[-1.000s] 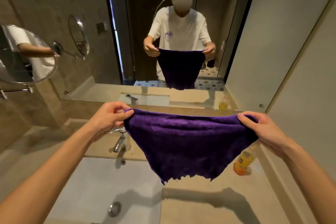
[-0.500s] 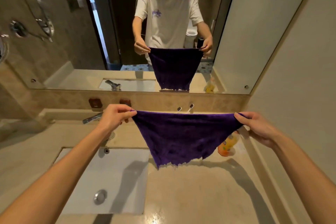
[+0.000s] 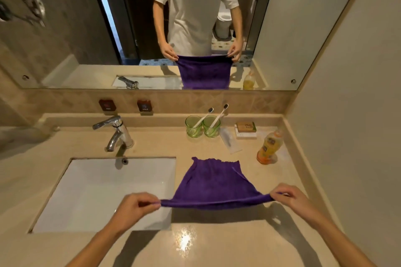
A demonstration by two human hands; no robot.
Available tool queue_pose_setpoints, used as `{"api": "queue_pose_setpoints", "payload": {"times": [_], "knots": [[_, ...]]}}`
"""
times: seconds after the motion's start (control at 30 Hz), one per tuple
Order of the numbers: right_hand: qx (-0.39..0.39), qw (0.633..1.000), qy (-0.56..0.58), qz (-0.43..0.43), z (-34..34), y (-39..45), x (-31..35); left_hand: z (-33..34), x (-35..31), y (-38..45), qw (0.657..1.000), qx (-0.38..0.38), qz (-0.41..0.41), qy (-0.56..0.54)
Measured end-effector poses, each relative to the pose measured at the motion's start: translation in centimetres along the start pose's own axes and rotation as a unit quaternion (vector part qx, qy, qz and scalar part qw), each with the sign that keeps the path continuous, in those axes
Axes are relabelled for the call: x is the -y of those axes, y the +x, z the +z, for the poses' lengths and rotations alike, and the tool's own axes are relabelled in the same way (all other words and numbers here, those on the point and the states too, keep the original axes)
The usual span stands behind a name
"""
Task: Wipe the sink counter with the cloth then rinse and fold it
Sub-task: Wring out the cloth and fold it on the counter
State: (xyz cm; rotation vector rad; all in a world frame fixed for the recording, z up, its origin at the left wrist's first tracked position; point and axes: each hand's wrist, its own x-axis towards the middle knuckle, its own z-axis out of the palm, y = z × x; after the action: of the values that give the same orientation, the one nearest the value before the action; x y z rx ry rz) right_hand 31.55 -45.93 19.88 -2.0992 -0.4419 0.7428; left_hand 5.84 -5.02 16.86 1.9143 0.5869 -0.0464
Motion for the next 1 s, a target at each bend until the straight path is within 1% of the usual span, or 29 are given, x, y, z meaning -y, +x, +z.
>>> {"api": "queue_pose_setpoints", "payload": {"times": [0.1, 0.17, 0.3, 0.4, 0.47, 0.53, 0.57, 0.63, 0.67, 0.7, 0.73, 0.8, 0.83, 0.93, 1.0], "knots": [[0.004, 0.999, -0.035, 0.037, 2.4, -1.1, -3.6, 2.6, 3.7, -1.5, 1.0, -0.002, -0.029, -0.005], [0.0, 0.996, -0.06, 0.059, 3.8, -1.9, -6.0, 4.0, 5.6, -2.4, 0.999, 0.01, -0.031, 0.023], [0.003, 0.986, -0.147, 0.08, 6.2, -3.2, -8.8, 5.5, 8.7, -3.7, 0.992, 0.044, 0.01, 0.122], [-0.034, 0.979, -0.186, 0.082, 7.9, -4.3, -9.7, 6.5, 11.0, -4.4, 0.98, 0.081, 0.042, 0.179], [-0.066, 0.974, -0.195, 0.09, 9.0, -4.8, -10.0, 7.1, 12.3, -4.3, 0.972, 0.096, 0.047, 0.21], [-0.072, 0.973, -0.2, 0.089, 9.9, -5.0, -10.5, 7.8, 13.2, -4.5, 0.963, 0.116, 0.046, 0.24], [-0.065, 0.972, -0.209, 0.085, 10.3, -5.2, -10.8, 8.1, 13.7, -4.7, 0.956, 0.118, 0.057, 0.262], [-0.041, 0.969, -0.235, 0.071, 11.0, -5.5, -11.3, 8.2, 14.5, -5.2, 0.943, 0.086, 0.099, 0.307], [-0.035, 0.966, -0.248, 0.062, 11.1, -5.6, -11.8, 8.0, 14.1, -5.4, 0.94, 0.093, 0.108, 0.31], [-0.036, 0.964, -0.258, 0.059, 11.0, -5.7, -12.3, 7.8, 13.7, -5.7, 0.929, 0.097, 0.121, 0.335], [-0.037, 0.961, -0.269, 0.058, 10.8, -5.7, -12.9, 7.8, 13.5, -6.1, 0.926, 0.115, 0.112, 0.343], [-0.016, 0.949, -0.308, 0.06, 10.0, -5.9, -13.9, 7.5, 13.7, -6.8, 0.921, 0.108, 0.134, 0.349], [-0.002, 0.944, -0.324, 0.059, 9.6, -6.1, -14.3, 7.2, 13.9, -7.2, 0.912, 0.108, 0.155, 0.364], [0.028, 0.936, -0.343, 0.074, 8.7, -6.0, -14.4, 5.9, 14.2, -7.4, 0.89, 0.156, 0.161, 0.397], [0.044, 0.935, -0.341, 0.09, 8.1, -5.2, -14.4, 5.1, 14.4, -7.2, 0.867, 0.177, 0.177, 0.431]]}}
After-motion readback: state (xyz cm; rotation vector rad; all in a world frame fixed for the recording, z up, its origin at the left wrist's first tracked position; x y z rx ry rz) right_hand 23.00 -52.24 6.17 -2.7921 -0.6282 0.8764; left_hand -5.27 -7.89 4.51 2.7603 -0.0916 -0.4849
